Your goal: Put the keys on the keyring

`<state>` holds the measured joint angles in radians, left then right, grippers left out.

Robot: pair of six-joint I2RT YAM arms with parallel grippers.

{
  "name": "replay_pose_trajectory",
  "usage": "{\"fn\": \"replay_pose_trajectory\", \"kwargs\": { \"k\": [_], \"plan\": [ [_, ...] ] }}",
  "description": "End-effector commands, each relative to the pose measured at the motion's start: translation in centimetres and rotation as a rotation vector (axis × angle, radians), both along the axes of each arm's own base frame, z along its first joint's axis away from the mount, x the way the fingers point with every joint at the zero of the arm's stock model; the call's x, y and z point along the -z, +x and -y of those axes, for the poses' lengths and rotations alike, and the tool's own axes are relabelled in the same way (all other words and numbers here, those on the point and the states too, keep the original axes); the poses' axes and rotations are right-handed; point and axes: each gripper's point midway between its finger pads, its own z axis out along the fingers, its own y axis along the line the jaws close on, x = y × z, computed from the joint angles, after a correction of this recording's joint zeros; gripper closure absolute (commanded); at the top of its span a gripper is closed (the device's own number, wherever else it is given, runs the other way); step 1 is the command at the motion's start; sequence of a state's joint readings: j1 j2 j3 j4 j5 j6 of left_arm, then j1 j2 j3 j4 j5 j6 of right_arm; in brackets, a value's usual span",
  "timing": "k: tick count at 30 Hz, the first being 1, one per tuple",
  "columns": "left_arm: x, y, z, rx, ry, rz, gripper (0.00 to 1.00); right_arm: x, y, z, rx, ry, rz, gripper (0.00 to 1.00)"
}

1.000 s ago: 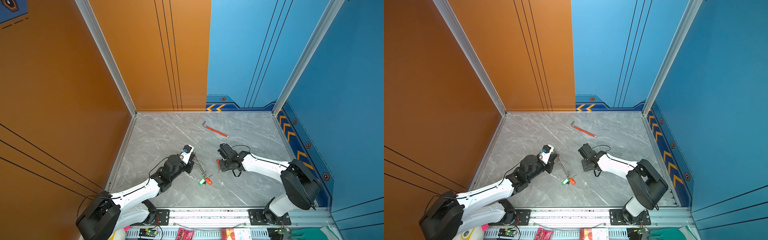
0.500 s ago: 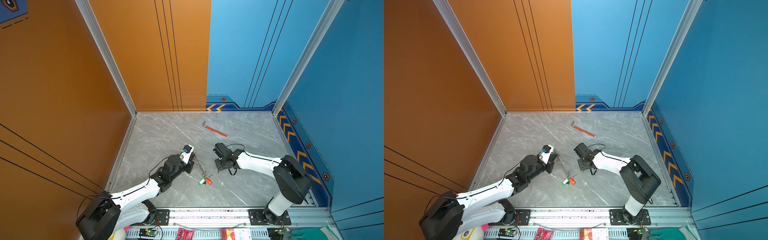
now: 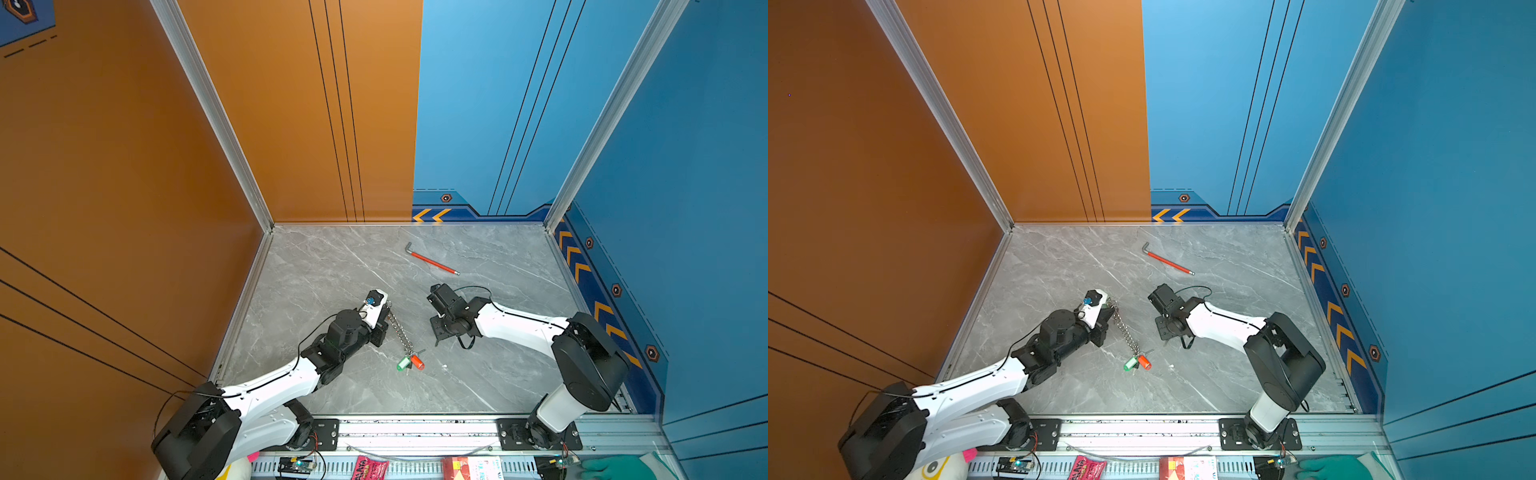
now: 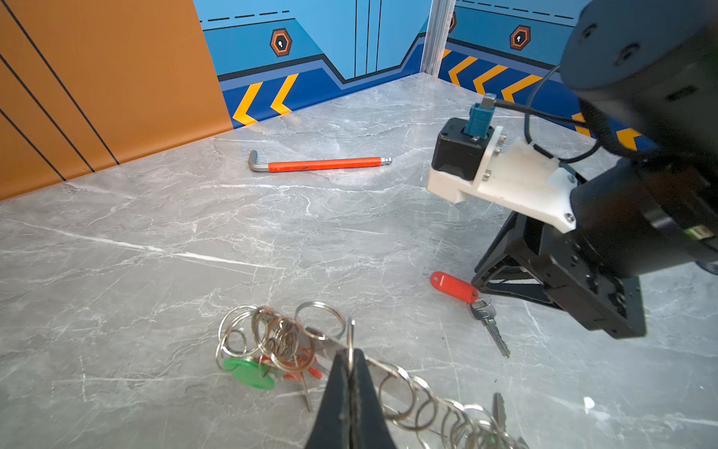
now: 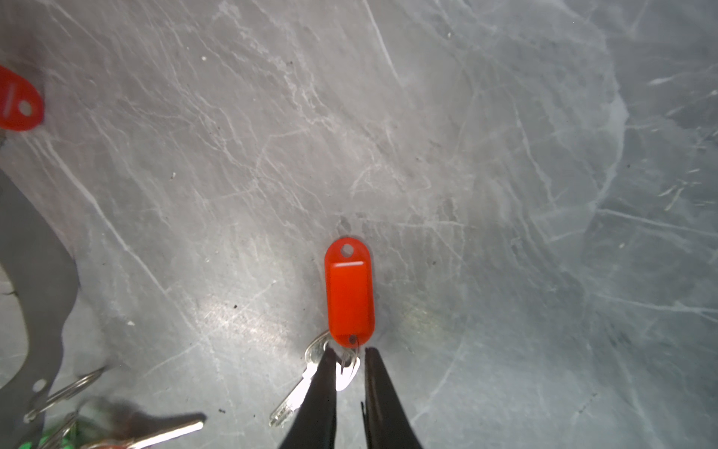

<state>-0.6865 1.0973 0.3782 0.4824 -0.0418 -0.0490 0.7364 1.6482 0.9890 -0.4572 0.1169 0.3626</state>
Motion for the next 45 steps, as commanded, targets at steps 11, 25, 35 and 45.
{"fn": "replay_pose_trajectory", "kwargs": {
  "k": [11,25,35,45],
  "plan": [
    [-0.3,0.2,0.0,0.005,0.005,0.02,1.0,-0.1,-0.2,0.8,0.077,-0.04,-0.119,0.85],
    [-0.2,0.3,0.2,0.009,0.007,0.013,1.0,0.2,-2.7,1.0,0.06,-0.038,-0.119,0.79],
    [-0.2,0.3,0.3,0.015,0.005,0.013,1.0,0.8,-1.4,0.2,0.078,-0.036,-0.099,0.81],
    [-0.3,0.2,0.2,0.013,0.002,0.016,1.0,0.7,-0.9,1.0,0.077,-0.029,-0.111,0.81]
  ]
}}
